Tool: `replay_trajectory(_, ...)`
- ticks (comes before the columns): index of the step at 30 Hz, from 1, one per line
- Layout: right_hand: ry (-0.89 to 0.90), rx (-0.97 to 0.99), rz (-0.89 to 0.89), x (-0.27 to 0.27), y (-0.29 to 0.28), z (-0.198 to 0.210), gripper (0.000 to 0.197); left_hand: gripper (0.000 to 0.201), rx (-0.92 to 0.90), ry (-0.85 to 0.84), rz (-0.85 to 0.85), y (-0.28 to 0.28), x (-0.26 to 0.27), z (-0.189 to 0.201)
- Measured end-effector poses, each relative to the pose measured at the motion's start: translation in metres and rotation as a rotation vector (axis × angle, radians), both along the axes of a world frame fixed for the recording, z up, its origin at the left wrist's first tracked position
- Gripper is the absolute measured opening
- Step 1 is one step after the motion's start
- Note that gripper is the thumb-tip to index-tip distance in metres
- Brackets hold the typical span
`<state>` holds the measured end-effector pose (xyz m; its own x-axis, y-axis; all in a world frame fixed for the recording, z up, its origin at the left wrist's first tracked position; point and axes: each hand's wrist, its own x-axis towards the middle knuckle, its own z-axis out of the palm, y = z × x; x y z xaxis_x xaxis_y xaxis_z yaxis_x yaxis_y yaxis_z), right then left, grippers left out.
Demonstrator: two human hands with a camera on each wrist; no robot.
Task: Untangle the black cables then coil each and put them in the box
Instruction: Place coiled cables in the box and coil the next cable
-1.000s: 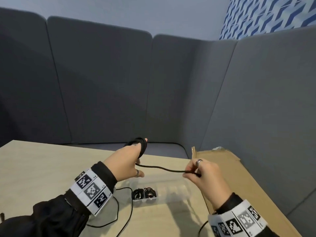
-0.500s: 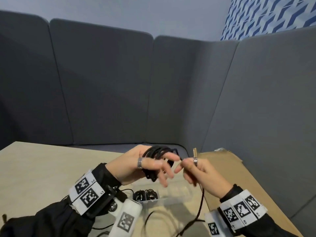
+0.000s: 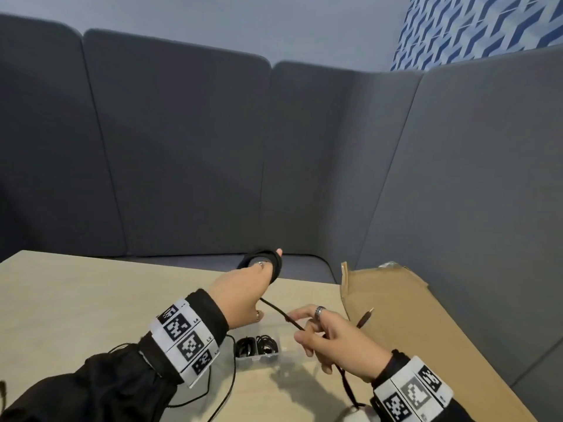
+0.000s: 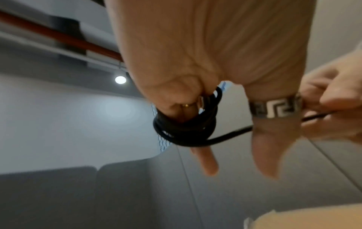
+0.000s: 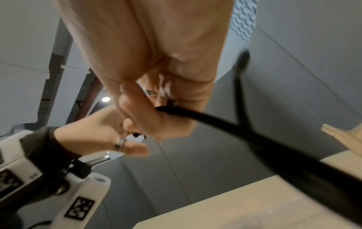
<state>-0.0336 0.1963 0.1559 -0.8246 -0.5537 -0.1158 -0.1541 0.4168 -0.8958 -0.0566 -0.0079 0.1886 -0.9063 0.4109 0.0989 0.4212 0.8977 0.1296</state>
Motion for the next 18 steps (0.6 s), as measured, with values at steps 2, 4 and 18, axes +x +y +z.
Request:
replay_trajectory(2,0.016,0.106,-0.008,-0.002,0.012,-0.009,0.009,0.05,-0.002,0.03,0.09,-0.012,-0.005,-0.001)
replay_trajectory(4,0.031,0.205,-0.028,-0.005,0.027,-0.021,0.009,0.038,0.045,0.05,0.161,-0.026,-0.008,0.002)
replay_trajectory(18,0.282,0.187,-0.518,-0.023,0.06,-0.044,0.022,0.024,0.732,0.115,0.484,-0.063,-0.019,0.017)
